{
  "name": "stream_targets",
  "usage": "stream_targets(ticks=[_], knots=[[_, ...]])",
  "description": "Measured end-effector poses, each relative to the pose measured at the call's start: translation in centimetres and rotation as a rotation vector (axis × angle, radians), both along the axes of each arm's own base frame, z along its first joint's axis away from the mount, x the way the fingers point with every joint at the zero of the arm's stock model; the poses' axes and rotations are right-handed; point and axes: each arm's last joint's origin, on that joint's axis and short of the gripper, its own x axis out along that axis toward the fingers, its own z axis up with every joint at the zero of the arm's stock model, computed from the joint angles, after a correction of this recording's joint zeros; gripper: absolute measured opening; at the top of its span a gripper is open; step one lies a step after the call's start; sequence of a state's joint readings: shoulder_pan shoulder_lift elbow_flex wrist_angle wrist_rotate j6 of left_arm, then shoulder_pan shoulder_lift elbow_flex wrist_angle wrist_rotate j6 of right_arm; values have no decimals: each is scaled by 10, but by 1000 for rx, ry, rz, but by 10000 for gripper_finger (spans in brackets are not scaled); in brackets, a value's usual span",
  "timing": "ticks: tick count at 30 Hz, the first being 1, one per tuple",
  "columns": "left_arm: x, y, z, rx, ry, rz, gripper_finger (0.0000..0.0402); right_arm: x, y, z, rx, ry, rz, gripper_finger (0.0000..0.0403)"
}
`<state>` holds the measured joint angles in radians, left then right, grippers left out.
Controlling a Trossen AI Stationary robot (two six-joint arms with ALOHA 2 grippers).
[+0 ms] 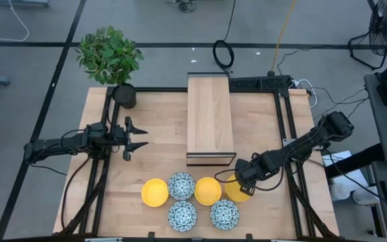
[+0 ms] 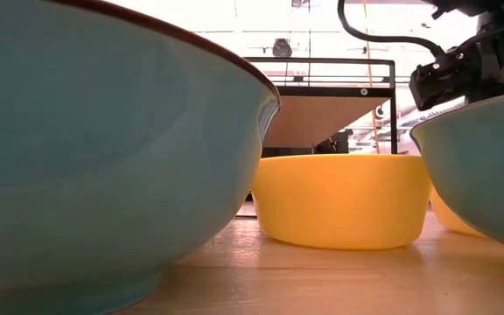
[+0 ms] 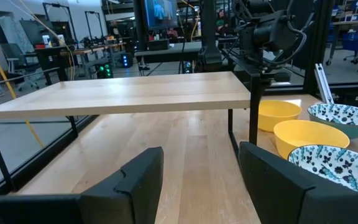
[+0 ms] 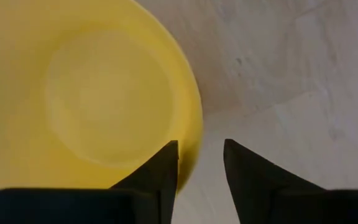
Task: Pick & Place Mini bowls
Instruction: Put the right yellow bowl on the shelf
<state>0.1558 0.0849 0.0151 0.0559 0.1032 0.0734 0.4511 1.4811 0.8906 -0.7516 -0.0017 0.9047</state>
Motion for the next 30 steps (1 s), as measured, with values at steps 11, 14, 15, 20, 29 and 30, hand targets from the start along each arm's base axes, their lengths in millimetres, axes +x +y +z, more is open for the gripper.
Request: stream_targets(ticks=[11,14,15,20,29,30], knots=[[0,0,0,0,0,0,214,-5,-3,-1,-28,58,3,13],[0,0,0,0,0,0,214,-6,-3,0,-33,59,26,7],[0,0,0,0,0,0,214,-6,-3,1,-34,60,29,6],[0,0,0,0,0,0,214,-17,-8,18,-19,28,24,1],[0,0,0,0,0,0,214,-51,-26,80,90,-293,-66,1],[0,0,0,0,0,0,214,-54,-28,86,84,-352,-70,1]])
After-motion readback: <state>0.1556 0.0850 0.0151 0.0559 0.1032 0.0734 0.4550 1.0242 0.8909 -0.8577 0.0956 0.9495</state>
